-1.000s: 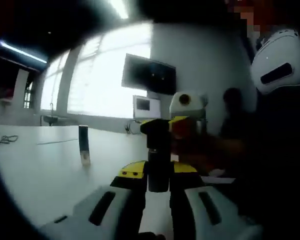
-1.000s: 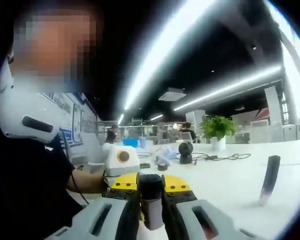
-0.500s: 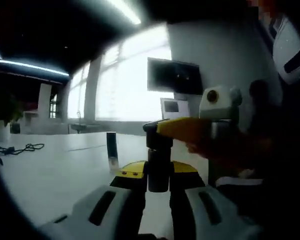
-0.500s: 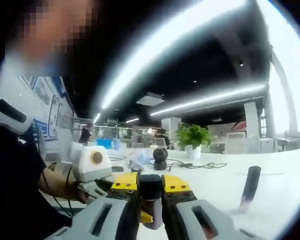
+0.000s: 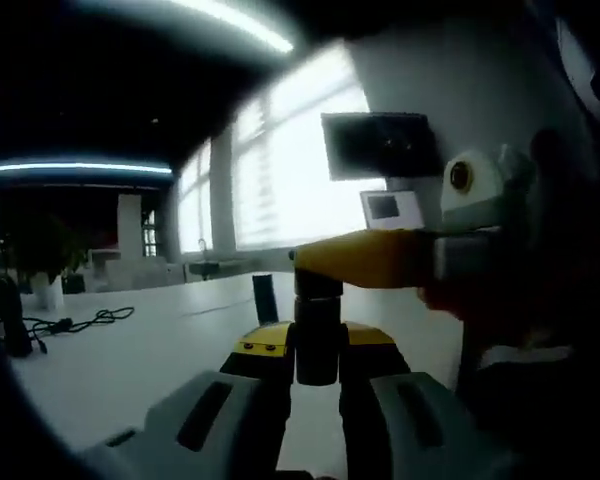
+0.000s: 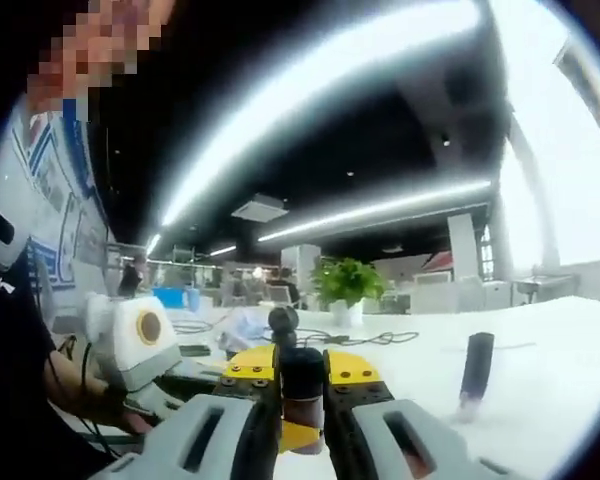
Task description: Pick up cosmetic bottle twist off cap place on table pick up cap screw tight cap place on table
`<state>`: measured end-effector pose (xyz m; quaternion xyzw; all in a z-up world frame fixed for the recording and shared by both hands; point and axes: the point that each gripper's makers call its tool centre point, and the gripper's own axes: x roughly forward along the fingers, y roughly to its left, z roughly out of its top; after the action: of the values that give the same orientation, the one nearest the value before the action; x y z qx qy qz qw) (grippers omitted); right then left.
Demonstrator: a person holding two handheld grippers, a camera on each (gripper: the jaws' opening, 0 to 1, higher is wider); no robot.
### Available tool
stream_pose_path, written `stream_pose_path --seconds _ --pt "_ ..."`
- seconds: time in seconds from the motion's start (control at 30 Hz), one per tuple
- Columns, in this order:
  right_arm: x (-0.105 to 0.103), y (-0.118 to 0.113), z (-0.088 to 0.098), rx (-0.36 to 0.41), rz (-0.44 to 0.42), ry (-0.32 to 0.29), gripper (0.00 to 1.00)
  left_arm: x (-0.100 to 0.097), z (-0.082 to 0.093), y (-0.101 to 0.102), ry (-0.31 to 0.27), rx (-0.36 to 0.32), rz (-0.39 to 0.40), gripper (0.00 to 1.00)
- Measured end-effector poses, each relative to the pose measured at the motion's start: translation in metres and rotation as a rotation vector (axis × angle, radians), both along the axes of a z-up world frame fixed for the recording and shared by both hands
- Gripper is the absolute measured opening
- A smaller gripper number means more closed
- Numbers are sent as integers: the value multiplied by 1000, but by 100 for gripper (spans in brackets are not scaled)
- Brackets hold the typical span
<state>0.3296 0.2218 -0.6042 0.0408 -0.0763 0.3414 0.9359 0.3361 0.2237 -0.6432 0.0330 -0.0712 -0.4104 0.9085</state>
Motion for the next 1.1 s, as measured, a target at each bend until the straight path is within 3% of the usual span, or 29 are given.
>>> stream_pose_path --seconds 0.2,0.4,0.57,0.87,0.97,1.03,1.1 --pt "4 -3 0 30 -50 22 10 2 1 0 1 6 23 7" --pt "5 -2 1 -2 -157 3 10 5 2 1 -37 46 77 7" --pt "8 -4 1 15 -182 26 10 8 2 3 -35 52 105 7" --pt "11 -1 -8 -4 -149 50 10 10 -7 6 12 32 83 7" --pt "10 0 -4 26 -109 23 19 13 -13 6 23 45 58 7" --pt "11 0 -6 26 -98 35 20 14 -19 4 80 25 30 7" --pt "11 0 -7 20 -89 31 21 15 -19 6 97 -1 19 7"
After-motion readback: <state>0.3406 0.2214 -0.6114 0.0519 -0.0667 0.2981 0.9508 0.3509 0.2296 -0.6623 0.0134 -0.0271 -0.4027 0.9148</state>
